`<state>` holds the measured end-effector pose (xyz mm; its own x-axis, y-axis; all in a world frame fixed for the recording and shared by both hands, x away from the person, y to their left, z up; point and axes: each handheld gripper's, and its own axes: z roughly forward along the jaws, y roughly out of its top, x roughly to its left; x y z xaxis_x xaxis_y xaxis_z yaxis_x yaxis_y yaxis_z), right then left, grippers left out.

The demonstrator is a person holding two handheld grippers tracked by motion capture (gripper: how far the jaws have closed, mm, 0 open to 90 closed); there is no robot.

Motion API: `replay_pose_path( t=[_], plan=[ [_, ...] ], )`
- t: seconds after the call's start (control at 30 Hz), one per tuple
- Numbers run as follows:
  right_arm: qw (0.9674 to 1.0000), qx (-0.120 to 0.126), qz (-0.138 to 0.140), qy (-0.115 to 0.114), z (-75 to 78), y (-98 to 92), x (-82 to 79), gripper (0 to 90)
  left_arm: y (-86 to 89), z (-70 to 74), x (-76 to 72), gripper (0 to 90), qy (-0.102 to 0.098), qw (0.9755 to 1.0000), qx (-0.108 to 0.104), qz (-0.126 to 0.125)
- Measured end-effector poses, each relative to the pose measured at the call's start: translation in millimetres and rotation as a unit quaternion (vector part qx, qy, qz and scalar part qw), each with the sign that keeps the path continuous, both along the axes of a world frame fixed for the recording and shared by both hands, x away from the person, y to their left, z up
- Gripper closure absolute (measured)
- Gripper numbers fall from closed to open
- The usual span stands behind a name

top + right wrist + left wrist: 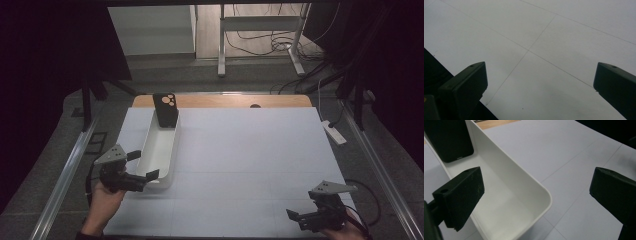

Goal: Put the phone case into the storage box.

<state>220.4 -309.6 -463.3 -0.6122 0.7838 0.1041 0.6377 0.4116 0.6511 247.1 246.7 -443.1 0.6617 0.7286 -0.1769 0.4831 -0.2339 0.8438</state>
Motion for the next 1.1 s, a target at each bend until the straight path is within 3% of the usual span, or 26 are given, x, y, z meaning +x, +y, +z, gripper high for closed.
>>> replay_pose_path(
  t=[0.37,0.5,0.8,1.1],
  plan=[
    [1.0,0.0,-0.001,0.002,-0.3,0.3,0.4,0.0,8.8,-4.9,-20.5,0.0,0.008,0.9998,-0.015,0.006],
    [1.0,-0.002,0.002,0.006,-0.7,0.9,1.0,0.0,12.8,-12.8,-26.9,0.0,0.014,0.9996,-0.024,0.008],
    [1.0,0.004,-0.001,0.006,-0.6,-0.6,1.2,0.0,13.3,-19.4,-37.6,0.0,0.026,0.9995,-0.01,0.018],
    [1.0,0.003,-0.002,0.004,-0.2,-0.2,0.6,0.0,15.3,-22.4,-53.0,0.0,0.024,0.999,0.009,0.037]
  ],
)
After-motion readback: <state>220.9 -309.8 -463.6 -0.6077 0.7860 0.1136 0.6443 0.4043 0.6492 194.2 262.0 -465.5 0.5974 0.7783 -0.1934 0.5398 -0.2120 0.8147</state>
